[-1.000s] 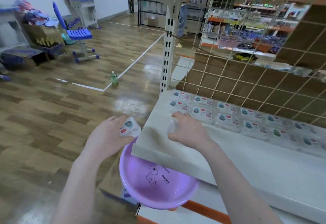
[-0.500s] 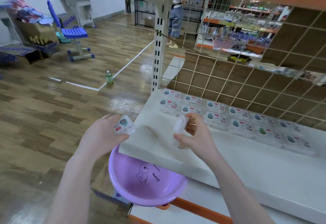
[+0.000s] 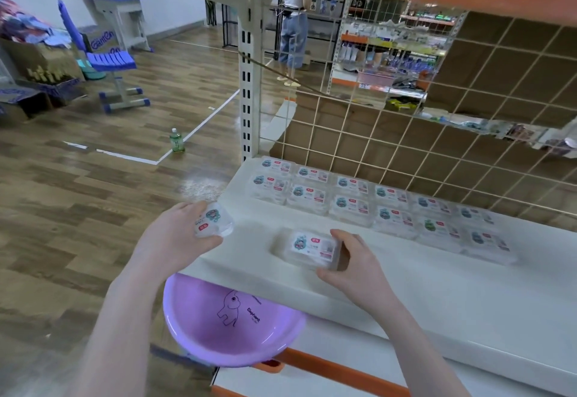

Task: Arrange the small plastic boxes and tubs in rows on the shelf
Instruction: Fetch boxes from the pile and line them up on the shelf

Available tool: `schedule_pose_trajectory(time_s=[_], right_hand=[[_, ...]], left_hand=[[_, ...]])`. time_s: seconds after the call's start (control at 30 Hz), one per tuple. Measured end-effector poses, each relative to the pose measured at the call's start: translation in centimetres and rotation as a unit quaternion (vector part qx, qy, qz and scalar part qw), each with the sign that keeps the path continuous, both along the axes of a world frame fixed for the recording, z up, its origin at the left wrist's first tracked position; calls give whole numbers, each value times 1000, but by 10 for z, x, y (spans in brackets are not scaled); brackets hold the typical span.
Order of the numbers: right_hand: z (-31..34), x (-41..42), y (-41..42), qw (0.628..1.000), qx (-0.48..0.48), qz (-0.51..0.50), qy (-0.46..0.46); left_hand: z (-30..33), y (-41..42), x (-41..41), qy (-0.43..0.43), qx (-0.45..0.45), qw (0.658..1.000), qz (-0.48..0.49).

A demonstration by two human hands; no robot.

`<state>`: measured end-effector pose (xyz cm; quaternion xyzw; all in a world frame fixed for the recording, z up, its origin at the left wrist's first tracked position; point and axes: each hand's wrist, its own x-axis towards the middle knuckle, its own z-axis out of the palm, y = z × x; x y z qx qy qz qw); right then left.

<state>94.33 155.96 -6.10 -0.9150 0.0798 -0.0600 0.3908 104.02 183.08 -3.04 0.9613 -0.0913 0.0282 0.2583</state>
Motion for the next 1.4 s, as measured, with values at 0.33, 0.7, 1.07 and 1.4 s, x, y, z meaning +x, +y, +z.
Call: schedule_pose_trajectory(time_s=[0.33, 0.7, 1.07, 1.4], right_hand=[[1, 9, 3, 977, -201, 72, -16], [9, 57, 39, 963, -246, 99, -53], [5, 96, 68, 956, -270, 102, -56], [-2, 105, 73, 954, -280, 87, -64]], left_hand=[[-2, -6, 1, 1, 1, 1000, -1], [0, 4, 3, 3, -10, 1000, -2], [2, 14, 10, 10, 3, 1000, -7], [4, 18, 14, 16, 15, 999, -30]])
